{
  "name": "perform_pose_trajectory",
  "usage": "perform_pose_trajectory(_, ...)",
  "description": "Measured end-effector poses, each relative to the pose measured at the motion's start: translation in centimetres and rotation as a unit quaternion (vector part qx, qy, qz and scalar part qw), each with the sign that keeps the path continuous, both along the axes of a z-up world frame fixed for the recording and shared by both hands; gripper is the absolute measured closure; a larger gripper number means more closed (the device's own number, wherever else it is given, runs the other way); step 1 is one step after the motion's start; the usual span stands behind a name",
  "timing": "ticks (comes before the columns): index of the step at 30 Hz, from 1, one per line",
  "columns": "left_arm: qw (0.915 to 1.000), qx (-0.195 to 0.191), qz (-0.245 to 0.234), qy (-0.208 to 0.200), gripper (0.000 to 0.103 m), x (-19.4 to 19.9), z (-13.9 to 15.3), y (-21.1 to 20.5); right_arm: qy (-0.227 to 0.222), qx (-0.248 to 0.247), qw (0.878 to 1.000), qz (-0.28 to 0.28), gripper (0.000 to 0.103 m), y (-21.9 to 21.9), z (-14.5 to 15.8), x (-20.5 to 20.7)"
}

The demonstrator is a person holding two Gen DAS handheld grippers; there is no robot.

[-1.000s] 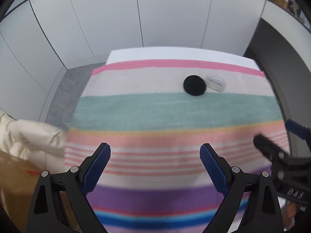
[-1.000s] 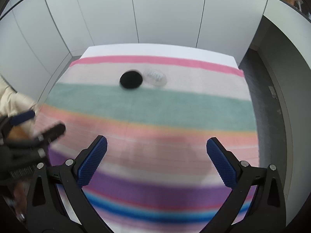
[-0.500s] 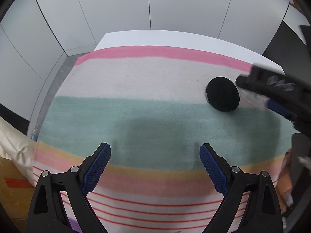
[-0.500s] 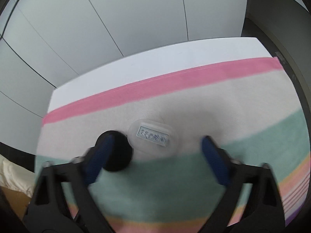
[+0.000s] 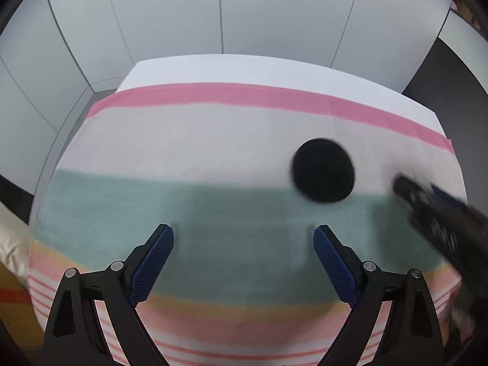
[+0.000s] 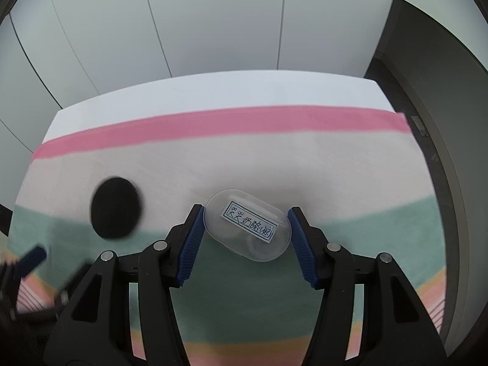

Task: Organize objects
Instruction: 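Grasp the clear labeled case with the right tool while the left tool grasps the black round puff, then carry the black puff with the left tool while the right tool carries the clear case to the box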

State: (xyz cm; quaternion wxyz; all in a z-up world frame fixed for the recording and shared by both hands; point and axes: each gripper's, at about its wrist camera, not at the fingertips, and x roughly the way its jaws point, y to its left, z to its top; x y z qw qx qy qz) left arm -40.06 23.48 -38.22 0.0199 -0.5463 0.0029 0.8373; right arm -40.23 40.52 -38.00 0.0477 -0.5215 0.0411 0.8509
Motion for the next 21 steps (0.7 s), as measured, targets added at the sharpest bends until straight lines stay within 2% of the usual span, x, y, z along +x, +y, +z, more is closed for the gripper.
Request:
perform_pose_trajectory(5,0.9998,0.002,-0.007,0.020,0.009,-1.9,-0.4,2.9,-0.007,0.005,1.000,-0.001,0.045,2.6,0.0,1.7)
perform_pose_trajectory(12,0.9994,-0.010,-0.023,0.023,0.009,-2.8,-0.7,6.2,-0.012,0.002,1.000,0.003,0.045,5.1,0.0,3.9)
perform_pose_trajectory(13,0.9992,-0.010,-0.025,0.028,0.012,-2.6,-0.6,6.5,-0.012,0.002,1.000,0.004,0.045,5.4,0.1,4.2)
perform_pose_trajectory(15,0.9986,-0.010,-0.027,0.044,0.035,-2.1,0.1,6.9,-0.011,0.005,1.000,0.005,0.045,6.0,0.1,4.6)
perform_pose_trajectory(16,0.9980,-0.014,-0.032,0.052,0.059,-2.3,0.3,6.8,-0.010,0.007,1.000,0.006,0.045,6.4,0.2,4.8)
perform_pose_trajectory(18,0.9971,-0.037,-0.041,0.052,0.061,-2.1,0.5,7.4,-0.010,0.010,1.000,0.007,0.045,6.7,0.1,5.2)
perform_pose_trajectory(21,0.9951,-0.053,-0.057,0.060,0.063,-1.4,0.9,7.7,-0.012,0.010,1.000,0.011,0.045,6.5,-0.1,5.1)
